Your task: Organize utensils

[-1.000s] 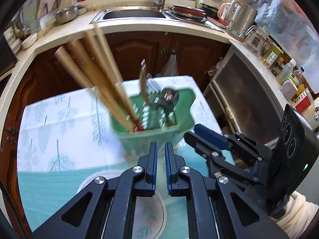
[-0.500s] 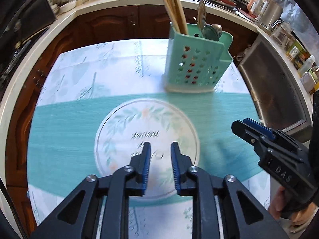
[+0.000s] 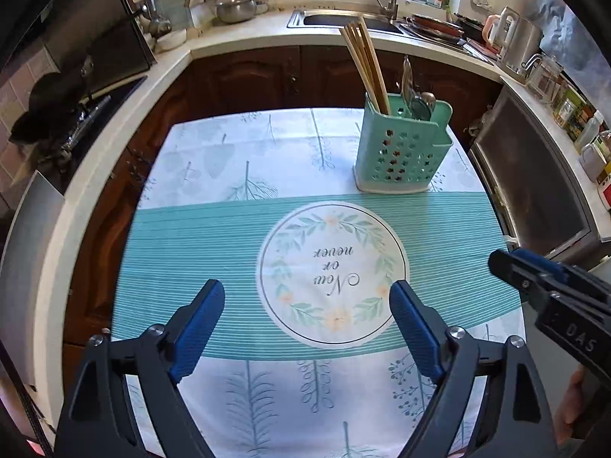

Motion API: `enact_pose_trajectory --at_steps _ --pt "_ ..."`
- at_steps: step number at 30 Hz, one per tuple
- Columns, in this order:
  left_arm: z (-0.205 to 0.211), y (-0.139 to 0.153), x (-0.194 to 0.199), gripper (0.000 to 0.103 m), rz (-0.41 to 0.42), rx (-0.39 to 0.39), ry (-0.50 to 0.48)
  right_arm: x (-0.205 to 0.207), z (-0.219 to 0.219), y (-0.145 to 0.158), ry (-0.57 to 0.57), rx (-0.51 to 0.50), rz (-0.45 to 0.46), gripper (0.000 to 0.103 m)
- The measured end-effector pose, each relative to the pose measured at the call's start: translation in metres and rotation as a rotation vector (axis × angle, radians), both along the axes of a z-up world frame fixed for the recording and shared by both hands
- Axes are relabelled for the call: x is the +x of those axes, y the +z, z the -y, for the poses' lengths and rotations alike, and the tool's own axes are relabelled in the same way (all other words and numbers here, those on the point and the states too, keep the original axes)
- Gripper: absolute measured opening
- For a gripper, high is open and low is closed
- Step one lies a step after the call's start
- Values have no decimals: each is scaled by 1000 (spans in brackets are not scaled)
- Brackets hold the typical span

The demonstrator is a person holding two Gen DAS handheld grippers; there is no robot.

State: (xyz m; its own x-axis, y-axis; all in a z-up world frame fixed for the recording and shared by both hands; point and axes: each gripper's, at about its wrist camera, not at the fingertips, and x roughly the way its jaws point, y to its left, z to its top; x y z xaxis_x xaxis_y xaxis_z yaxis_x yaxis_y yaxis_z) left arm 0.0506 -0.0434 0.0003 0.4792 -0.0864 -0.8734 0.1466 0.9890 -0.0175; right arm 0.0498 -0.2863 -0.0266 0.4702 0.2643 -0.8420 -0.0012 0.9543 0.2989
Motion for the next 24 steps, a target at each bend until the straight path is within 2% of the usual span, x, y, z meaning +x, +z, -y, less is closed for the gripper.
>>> enact_pose_trajectory --at_steps 3,7,11,16,24 --pt "-7 17 -3 94 9 -13 -1 -11 -10 34 -21 -12 44 57" --pt "-13 40 -10 99 54 -32 -1 -20 -28 71 -36 -73 103 58" --pt "-18 53 -18 99 91 -15 15 -33 -42 95 -46 -94 125 59" --pt "-26 55 -26 99 76 -19 31 -49 -53 109 -54 -116 125 59" --pt "-34 52 -33 99 52 -22 38 -63 -62 113 -48 -125 116 59"
